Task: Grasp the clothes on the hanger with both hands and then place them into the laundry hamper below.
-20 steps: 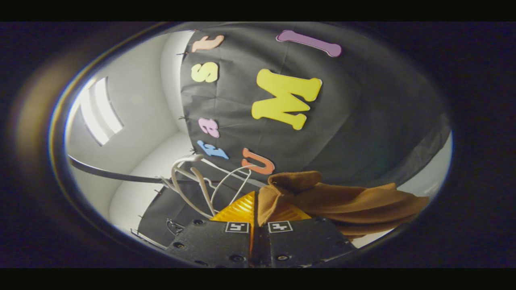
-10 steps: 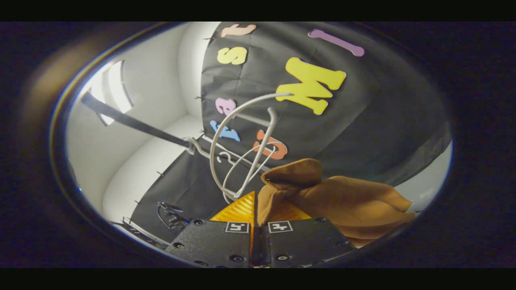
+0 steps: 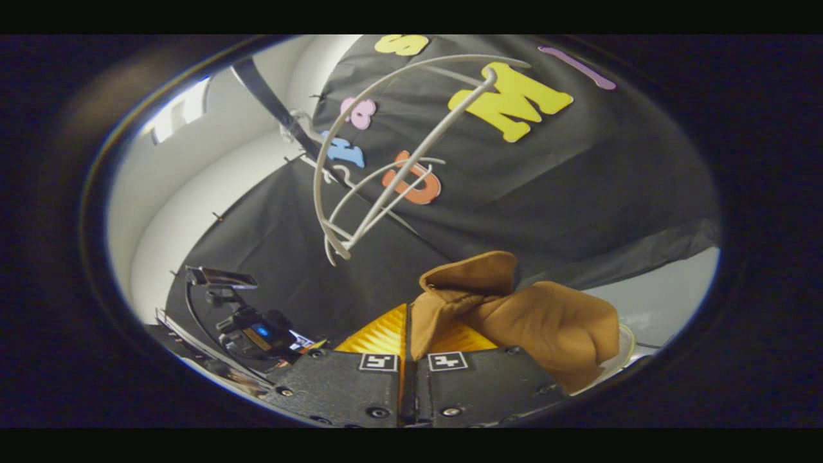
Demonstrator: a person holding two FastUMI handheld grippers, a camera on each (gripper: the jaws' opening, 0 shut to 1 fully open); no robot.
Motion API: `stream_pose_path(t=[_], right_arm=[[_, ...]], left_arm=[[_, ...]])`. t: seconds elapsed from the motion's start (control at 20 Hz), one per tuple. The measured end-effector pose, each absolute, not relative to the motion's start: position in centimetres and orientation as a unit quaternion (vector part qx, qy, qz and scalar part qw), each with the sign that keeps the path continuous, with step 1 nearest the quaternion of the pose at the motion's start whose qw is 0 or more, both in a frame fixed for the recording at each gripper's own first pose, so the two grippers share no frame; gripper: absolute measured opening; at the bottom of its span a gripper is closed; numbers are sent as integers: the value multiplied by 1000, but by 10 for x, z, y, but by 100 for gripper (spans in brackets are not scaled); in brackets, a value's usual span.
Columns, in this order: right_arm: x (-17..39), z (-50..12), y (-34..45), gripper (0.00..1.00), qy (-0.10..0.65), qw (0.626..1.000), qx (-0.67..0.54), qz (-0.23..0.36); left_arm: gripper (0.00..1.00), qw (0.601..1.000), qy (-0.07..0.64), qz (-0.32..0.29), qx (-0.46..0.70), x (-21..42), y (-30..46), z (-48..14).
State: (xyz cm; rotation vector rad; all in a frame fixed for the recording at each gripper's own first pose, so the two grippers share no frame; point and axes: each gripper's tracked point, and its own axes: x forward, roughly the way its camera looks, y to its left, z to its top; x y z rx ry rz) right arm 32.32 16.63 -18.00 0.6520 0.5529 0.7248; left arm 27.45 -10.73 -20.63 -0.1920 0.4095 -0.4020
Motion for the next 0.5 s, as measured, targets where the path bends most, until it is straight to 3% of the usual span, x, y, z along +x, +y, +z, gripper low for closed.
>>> stream_pose_path(t=[0.5], right_arm=[[288,-366,167,5,426,838,241,242]], left_arm=[[5,908,349,-193,-128,205,-125,-371]])
